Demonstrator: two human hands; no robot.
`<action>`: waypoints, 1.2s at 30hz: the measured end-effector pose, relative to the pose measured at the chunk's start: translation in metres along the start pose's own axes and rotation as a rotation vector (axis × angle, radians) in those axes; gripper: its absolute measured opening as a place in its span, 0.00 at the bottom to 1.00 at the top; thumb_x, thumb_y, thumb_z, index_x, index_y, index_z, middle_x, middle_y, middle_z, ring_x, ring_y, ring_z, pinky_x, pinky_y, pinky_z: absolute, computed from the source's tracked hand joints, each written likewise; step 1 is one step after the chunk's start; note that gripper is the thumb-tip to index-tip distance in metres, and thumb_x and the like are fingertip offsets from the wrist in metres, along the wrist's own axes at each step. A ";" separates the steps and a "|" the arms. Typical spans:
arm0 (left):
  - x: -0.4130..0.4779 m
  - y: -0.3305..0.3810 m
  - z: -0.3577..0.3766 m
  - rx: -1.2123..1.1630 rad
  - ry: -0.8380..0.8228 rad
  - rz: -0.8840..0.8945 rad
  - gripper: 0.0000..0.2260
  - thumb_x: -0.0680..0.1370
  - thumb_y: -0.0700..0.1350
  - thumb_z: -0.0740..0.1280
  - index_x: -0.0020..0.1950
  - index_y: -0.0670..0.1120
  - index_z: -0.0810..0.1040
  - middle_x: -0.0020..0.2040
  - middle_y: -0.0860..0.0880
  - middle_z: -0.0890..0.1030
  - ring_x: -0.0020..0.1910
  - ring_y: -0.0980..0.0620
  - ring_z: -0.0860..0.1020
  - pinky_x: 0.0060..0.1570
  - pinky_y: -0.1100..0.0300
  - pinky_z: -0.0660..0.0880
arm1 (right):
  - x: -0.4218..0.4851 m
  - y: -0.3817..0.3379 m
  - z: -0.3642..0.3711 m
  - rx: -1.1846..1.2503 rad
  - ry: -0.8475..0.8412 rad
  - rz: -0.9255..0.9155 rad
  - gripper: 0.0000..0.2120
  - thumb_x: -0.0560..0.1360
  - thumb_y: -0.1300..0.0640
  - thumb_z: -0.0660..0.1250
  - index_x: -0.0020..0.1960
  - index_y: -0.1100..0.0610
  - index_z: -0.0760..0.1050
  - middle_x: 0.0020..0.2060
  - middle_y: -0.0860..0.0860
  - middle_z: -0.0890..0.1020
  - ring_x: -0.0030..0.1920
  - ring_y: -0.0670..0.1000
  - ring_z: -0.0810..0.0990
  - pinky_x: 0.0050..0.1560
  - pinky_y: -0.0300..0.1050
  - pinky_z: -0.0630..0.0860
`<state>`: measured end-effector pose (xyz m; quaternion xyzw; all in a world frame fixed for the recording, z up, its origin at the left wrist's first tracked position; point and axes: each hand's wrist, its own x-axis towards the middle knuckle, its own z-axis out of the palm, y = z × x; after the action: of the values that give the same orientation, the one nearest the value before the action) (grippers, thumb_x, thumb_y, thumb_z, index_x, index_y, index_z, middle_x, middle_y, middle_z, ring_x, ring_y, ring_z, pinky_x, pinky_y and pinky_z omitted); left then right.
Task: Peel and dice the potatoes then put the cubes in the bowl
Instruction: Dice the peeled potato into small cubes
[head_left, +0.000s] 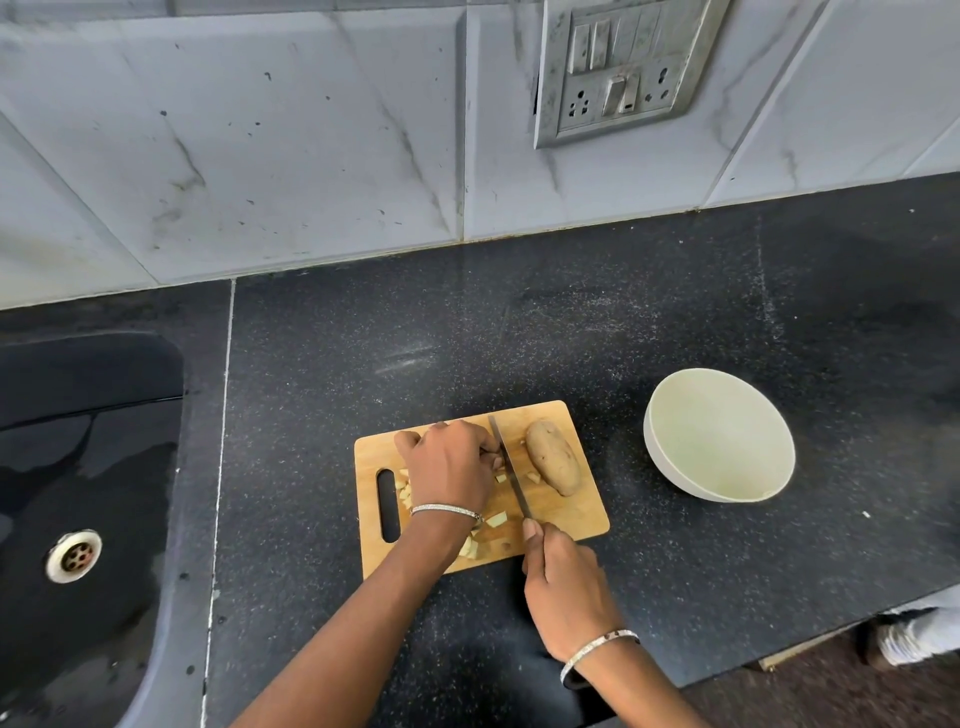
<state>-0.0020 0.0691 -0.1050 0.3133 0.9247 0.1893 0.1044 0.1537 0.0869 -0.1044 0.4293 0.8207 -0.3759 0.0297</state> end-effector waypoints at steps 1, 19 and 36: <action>-0.001 0.000 0.000 0.008 0.002 0.000 0.06 0.74 0.45 0.69 0.44 0.55 0.84 0.42 0.56 0.84 0.47 0.51 0.77 0.44 0.55 0.51 | -0.004 0.003 0.000 -0.020 -0.003 -0.004 0.17 0.83 0.45 0.45 0.43 0.49 0.67 0.36 0.48 0.76 0.37 0.53 0.73 0.41 0.50 0.68; 0.002 0.000 0.003 -0.001 0.036 -0.007 0.03 0.73 0.46 0.69 0.42 0.53 0.83 0.39 0.55 0.82 0.46 0.52 0.78 0.47 0.54 0.56 | -0.018 0.021 -0.026 -0.063 0.041 0.011 0.19 0.84 0.45 0.48 0.47 0.50 0.74 0.35 0.42 0.77 0.40 0.50 0.75 0.45 0.49 0.70; -0.003 -0.019 -0.023 -0.032 0.067 0.039 0.07 0.77 0.49 0.64 0.44 0.53 0.82 0.41 0.56 0.83 0.45 0.52 0.79 0.46 0.55 0.57 | -0.030 0.037 -0.012 -0.156 -0.025 -0.104 0.30 0.74 0.30 0.35 0.45 0.48 0.67 0.39 0.47 0.82 0.40 0.51 0.80 0.43 0.54 0.76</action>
<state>-0.0168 0.0465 -0.0918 0.3230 0.9182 0.2167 0.0747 0.2027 0.0871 -0.1059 0.3777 0.8682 -0.3173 0.0538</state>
